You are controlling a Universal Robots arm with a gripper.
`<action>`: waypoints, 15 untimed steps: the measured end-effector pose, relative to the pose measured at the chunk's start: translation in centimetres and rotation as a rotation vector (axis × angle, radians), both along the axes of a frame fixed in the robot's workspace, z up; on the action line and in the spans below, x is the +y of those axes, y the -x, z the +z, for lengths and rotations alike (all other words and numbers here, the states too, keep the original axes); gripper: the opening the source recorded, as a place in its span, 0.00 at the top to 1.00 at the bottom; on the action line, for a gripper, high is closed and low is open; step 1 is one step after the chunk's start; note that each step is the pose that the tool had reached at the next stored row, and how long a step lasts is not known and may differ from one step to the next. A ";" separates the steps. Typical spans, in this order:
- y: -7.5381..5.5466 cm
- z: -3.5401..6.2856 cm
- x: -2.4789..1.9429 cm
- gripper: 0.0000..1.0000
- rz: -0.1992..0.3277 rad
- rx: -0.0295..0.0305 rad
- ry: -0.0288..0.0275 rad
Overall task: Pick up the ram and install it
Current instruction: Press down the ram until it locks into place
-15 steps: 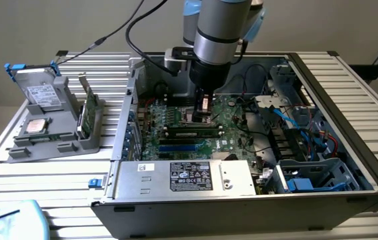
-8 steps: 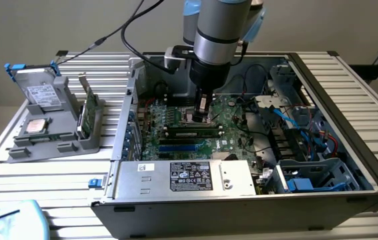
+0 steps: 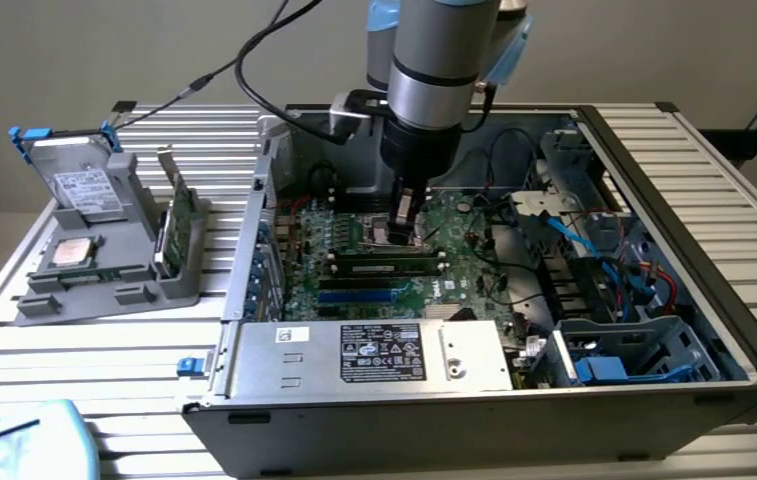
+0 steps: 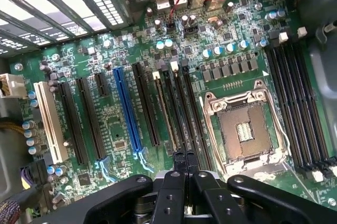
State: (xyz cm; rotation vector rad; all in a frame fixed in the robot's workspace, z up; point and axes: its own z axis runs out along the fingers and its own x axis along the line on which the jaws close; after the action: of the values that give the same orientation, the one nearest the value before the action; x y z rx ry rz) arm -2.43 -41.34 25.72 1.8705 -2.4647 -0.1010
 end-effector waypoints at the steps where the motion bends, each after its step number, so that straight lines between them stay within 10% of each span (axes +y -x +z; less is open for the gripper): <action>1: 0.0 0.00 0.00 0.89 -0.009 -0.0037 0.0030; 15: 0.0 -0.02 0.00 0.89 -0.144 -0.0508 0.0321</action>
State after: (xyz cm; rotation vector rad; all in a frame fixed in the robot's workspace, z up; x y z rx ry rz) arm -2.43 -41.34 25.70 1.7030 -2.6161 -0.0189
